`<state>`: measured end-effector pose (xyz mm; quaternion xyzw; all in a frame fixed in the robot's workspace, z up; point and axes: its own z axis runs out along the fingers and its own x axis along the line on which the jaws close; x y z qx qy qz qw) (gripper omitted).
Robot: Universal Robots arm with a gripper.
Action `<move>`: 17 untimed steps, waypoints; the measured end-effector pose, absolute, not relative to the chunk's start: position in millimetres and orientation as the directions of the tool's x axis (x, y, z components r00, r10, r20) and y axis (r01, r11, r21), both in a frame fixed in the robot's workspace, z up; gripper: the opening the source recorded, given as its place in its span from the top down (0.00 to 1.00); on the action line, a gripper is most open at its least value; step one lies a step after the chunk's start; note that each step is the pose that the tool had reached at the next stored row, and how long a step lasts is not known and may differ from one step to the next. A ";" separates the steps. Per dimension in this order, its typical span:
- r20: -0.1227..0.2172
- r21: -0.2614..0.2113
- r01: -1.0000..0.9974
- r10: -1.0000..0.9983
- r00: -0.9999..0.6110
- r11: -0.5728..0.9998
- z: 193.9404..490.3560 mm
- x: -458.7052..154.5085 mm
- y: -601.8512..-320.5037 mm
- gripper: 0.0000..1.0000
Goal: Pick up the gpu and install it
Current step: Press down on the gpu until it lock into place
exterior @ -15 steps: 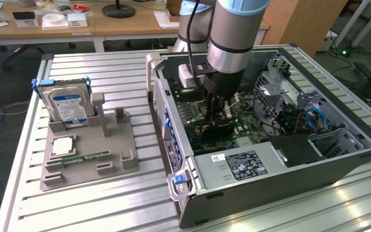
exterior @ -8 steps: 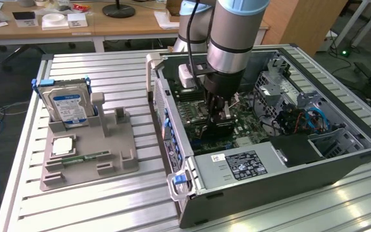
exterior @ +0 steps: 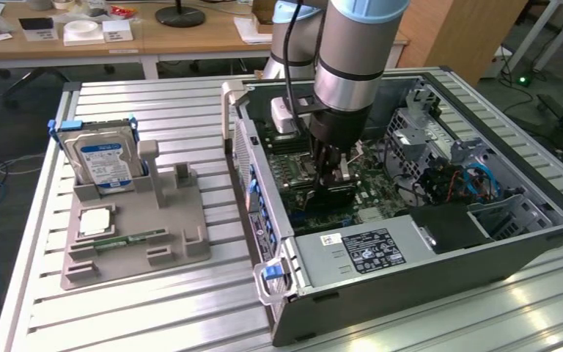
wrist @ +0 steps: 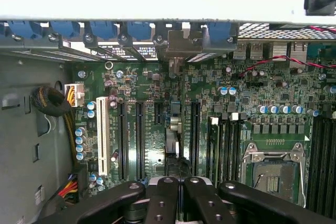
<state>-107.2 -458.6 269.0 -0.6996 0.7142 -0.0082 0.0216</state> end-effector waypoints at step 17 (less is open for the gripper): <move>-0.019 -0.041 -0.999 -1.000 -0.020 0.021 269.0 -123.0 -458.6 0.89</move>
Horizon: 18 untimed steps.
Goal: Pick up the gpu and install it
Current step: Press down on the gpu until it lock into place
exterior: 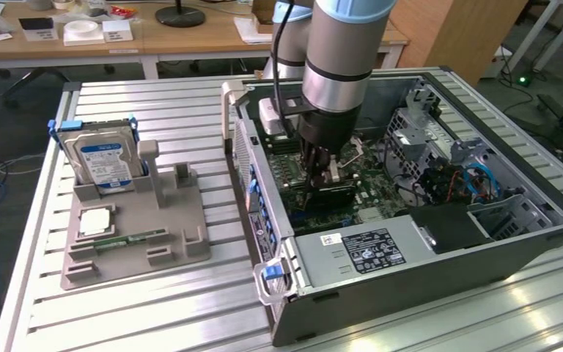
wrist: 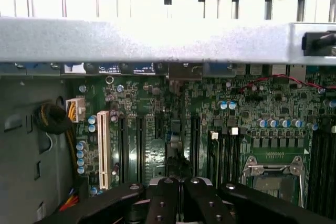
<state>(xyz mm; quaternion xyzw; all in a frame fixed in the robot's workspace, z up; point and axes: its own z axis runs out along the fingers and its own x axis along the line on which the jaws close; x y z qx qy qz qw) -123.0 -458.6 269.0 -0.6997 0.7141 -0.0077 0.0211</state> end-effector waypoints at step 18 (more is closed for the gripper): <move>-0.010 -0.006 -1.000 -1.000 -0.018 0.018 267.3 -133.4 -452.1 0.89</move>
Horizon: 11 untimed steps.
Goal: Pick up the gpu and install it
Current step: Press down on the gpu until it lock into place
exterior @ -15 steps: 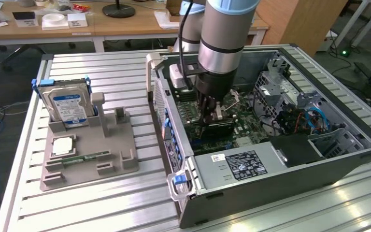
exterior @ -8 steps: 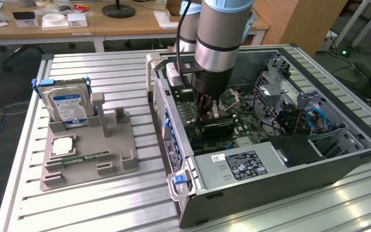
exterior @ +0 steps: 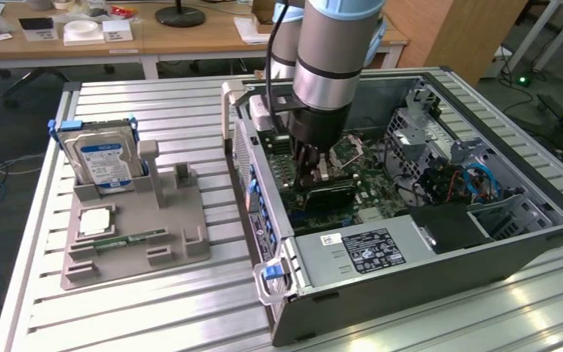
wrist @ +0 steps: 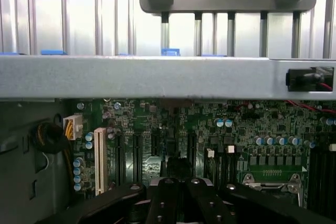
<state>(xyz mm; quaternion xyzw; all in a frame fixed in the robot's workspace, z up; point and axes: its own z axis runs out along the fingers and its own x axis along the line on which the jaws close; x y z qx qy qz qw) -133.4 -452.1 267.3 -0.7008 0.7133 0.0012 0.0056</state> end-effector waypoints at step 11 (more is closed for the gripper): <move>-0.009 0.016 -1.000 -1.000 -0.016 0.016 263.6 -134.9 -452.1 0.89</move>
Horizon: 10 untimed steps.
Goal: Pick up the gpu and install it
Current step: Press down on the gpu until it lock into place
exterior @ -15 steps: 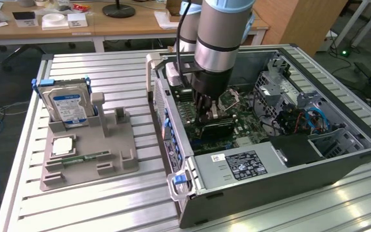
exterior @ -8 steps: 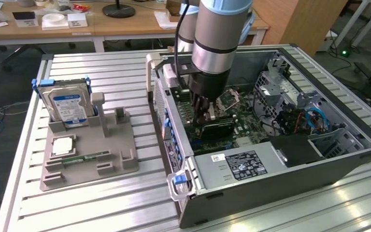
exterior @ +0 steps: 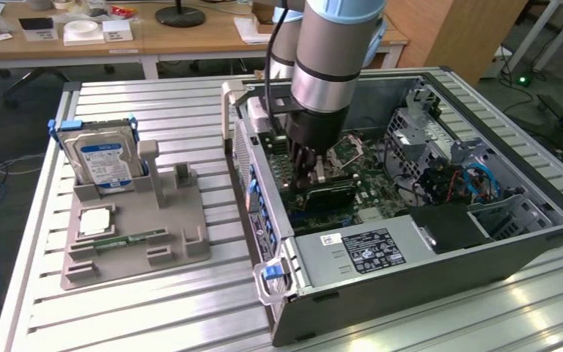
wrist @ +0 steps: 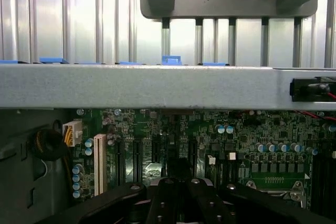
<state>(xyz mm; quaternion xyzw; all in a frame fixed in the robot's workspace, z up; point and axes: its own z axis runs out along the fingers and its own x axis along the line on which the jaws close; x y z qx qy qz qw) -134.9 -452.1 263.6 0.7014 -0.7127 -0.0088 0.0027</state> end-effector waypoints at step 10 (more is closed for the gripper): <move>-0.011 0.019 -1.000 -1.000 -0.016 0.016 263.0 -135.1 -452.0 0.89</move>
